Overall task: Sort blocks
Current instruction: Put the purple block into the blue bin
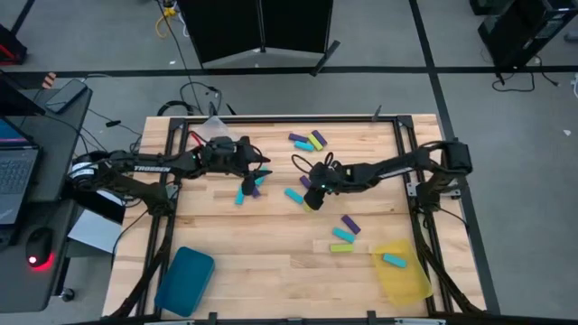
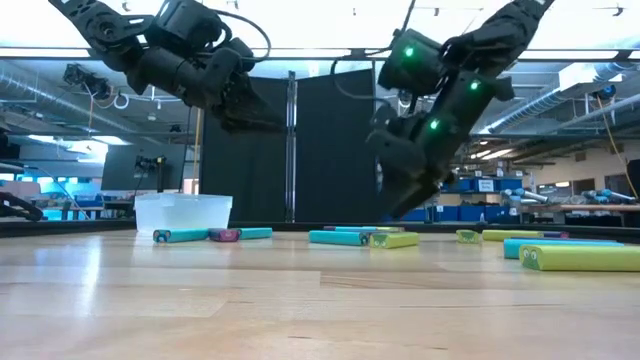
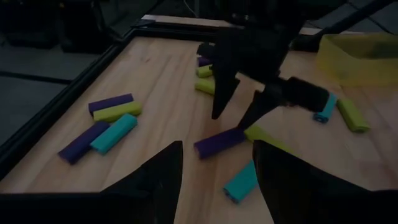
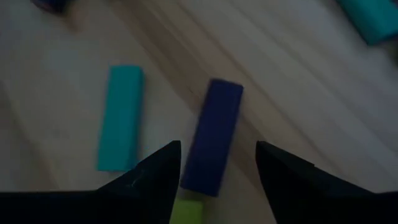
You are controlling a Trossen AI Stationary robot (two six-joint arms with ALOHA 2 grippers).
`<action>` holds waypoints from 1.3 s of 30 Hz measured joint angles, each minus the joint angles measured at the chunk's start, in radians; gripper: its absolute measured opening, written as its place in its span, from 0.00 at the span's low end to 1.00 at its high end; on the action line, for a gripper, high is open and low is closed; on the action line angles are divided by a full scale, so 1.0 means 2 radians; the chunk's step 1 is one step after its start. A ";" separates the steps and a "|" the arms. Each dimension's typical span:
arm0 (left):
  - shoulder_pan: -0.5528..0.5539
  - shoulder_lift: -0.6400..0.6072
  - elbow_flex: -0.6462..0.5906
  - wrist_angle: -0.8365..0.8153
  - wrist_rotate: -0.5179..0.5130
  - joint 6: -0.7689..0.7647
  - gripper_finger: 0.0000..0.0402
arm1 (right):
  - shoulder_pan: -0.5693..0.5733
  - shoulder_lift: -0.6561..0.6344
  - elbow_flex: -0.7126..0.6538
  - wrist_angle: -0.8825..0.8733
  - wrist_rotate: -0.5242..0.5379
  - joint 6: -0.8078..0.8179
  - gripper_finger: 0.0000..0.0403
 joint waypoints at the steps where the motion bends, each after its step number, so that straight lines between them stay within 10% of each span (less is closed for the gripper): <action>1: 0.000 0.000 0.000 0.001 0.000 0.000 0.50 | -0.002 0.005 0.001 0.000 -0.004 0.002 0.55; 22: -0.007 0.000 0.000 0.004 0.001 -0.031 0.50 | -0.017 0.045 0.003 0.008 -0.033 -0.024 0.44; 26: -0.007 0.000 0.000 0.005 0.001 -0.095 0.50 | -0.017 0.033 0.001 0.004 -0.035 -0.062 0.28; 39: -0.006 0.005 0.000 0.003 0.010 -0.282 0.50 | 0.009 -0.010 0.034 0.002 -0.002 -0.194 0.28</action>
